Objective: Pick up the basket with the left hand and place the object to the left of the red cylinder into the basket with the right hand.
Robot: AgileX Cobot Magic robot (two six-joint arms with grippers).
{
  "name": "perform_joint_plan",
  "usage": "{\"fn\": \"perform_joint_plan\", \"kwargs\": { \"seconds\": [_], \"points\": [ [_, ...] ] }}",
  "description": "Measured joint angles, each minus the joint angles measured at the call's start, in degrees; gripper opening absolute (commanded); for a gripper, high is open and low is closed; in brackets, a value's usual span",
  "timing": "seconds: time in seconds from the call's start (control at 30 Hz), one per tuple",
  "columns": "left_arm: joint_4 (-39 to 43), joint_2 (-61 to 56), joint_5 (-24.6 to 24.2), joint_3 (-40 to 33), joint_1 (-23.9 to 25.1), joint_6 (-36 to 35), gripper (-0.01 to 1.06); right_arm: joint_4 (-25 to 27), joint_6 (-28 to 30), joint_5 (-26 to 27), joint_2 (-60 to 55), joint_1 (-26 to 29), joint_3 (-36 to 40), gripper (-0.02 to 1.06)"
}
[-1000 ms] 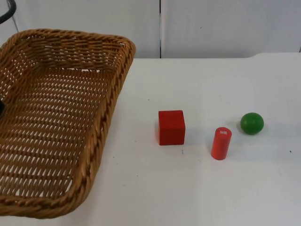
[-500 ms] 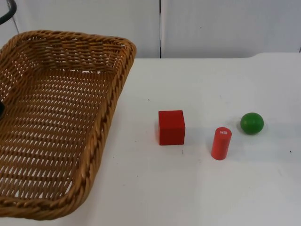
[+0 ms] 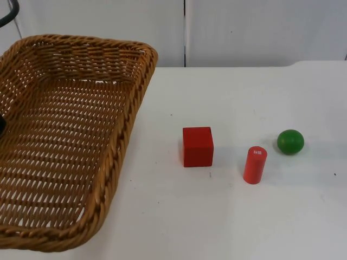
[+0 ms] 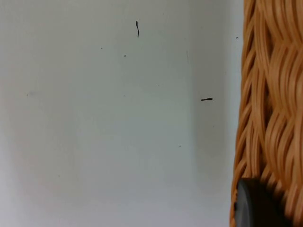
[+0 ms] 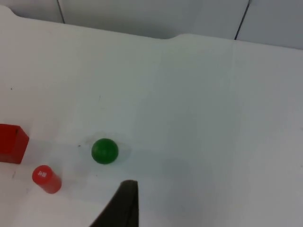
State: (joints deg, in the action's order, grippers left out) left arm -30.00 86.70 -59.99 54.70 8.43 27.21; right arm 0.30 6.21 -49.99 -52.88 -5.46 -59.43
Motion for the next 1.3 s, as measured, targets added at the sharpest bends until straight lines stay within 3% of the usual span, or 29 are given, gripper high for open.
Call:
{"fn": "perform_joint_plan", "kwargs": {
  "seconds": [0.43,0.77,1.03,1.17,1.2,1.3],
  "points": [
    [0.00,0.00,0.60,0.00,0.00,0.00,0.00,0.10,1.78,0.45,-14.47,0.00,-6.71,1.05],
    [0.00,0.00,0.82,0.00,0.00,0.00,0.00,1.52,9.91,4.49,-25.46,0.00,-8.75,1.05],
    [0.00,0.00,0.82,0.00,0.00,0.00,0.00,9.62,18.13,4.60,-34.11,0.00,-12.58,1.05],
    [0.00,0.00,0.82,0.00,0.00,0.00,0.00,18.53,30.18,4.64,-40.04,0.00,-15.08,1.05],
    [0.00,0.00,0.82,0.00,0.00,0.00,0.00,18.53,30.18,4.64,-40.04,0.00,-15.08,1.05],
    [0.00,0.00,0.82,0.00,0.00,0.00,0.00,26.54,38.59,4.72,-44.11,0.00,-15.60,1.05]
  ]
}}
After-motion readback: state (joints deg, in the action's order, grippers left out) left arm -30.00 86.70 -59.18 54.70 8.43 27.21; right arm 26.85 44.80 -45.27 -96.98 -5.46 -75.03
